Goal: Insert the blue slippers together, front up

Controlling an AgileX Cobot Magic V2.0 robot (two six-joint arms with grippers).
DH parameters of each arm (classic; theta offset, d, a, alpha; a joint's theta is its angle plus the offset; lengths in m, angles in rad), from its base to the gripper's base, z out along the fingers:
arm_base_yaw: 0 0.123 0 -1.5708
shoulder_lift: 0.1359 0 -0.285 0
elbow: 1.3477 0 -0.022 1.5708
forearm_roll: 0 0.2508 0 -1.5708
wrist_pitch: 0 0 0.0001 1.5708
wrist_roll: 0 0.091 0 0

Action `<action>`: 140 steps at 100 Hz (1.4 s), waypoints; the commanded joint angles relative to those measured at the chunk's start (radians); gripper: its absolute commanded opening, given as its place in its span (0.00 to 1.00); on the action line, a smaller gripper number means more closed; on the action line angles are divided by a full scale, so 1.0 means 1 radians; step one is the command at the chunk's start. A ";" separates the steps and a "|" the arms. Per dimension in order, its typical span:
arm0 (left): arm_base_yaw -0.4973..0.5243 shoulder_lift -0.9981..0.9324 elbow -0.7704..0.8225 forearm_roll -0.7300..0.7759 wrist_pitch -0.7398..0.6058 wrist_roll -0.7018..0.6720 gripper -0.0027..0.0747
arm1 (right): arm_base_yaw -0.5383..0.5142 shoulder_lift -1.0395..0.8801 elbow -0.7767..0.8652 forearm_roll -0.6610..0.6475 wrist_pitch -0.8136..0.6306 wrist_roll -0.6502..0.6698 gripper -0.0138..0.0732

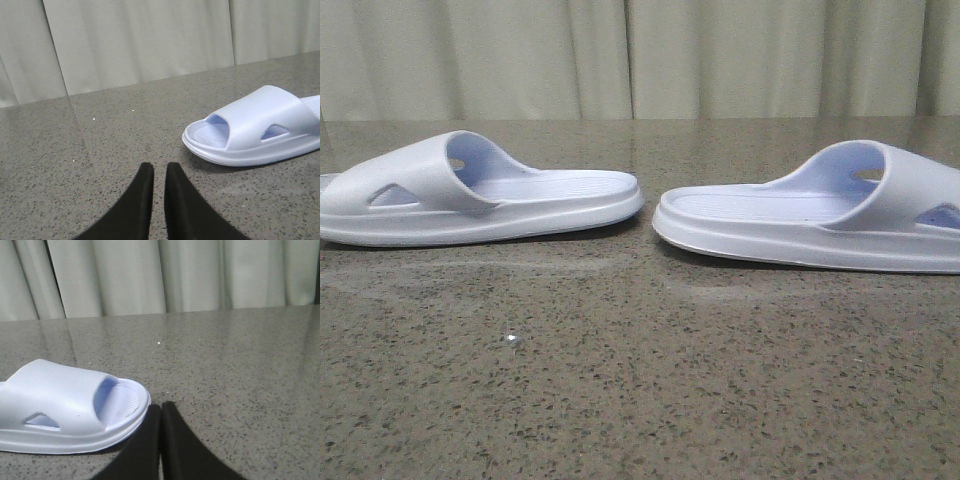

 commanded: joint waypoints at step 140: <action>0.002 -0.028 -0.012 -0.446 -0.122 -0.008 0.05 | -0.006 -0.013 -0.120 0.104 0.016 -0.008 0.04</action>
